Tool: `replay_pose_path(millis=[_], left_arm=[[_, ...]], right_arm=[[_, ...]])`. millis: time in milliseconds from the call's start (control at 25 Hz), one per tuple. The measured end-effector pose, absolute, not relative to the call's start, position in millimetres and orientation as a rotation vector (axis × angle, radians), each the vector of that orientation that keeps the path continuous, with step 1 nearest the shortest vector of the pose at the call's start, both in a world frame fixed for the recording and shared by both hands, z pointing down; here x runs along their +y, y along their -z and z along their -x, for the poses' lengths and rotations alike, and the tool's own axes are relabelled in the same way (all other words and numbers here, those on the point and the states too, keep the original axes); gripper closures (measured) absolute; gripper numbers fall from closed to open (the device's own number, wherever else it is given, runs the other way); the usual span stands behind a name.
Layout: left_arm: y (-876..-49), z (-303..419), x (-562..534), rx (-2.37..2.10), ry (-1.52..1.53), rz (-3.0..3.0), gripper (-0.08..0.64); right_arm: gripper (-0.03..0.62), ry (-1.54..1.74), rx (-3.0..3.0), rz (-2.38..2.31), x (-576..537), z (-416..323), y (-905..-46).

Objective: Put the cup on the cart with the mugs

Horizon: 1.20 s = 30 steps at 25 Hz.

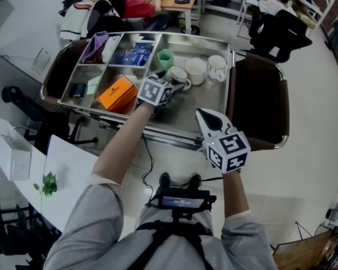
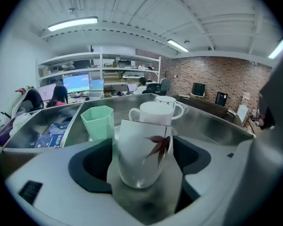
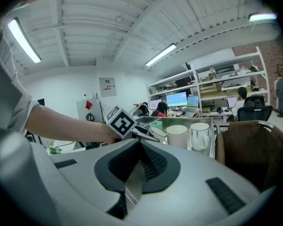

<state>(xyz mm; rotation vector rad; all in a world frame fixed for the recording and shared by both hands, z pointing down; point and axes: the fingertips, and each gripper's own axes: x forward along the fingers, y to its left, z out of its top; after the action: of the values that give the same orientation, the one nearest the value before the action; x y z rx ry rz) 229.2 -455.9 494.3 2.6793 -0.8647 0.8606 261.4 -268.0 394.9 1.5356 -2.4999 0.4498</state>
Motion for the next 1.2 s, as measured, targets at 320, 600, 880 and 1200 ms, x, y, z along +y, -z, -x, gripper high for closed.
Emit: replay_pose_path(millis=[320, 600, 880, 1200], left_arm=[[-488.4, -229.5, -452.2, -0.868, -0.835, -2.684, 0.147], [-487.2, -245.9, -446.2, -0.806, -0.876, -2.720, 0.183], [-486.5, -244.0, -448.8, -0.805, -0.870, -2.708, 0.189], [-486.5, -236.5, -444.4, -0.796, -0.878, -2.674, 0.192]], right_arm=[[0.595, -0.445, -2.512, -1.518, -264.5, -256.7, -394.1], [0.595, -0.440, -2.512, -1.518, -264.3, -258.2, -391.9], [0.595, -0.449, -2.508, -1.526, -265.8, -260.8, -392.8], [0.595, -0.442, -2.513, -1.518, -265.7, -259.1, -392.1]])
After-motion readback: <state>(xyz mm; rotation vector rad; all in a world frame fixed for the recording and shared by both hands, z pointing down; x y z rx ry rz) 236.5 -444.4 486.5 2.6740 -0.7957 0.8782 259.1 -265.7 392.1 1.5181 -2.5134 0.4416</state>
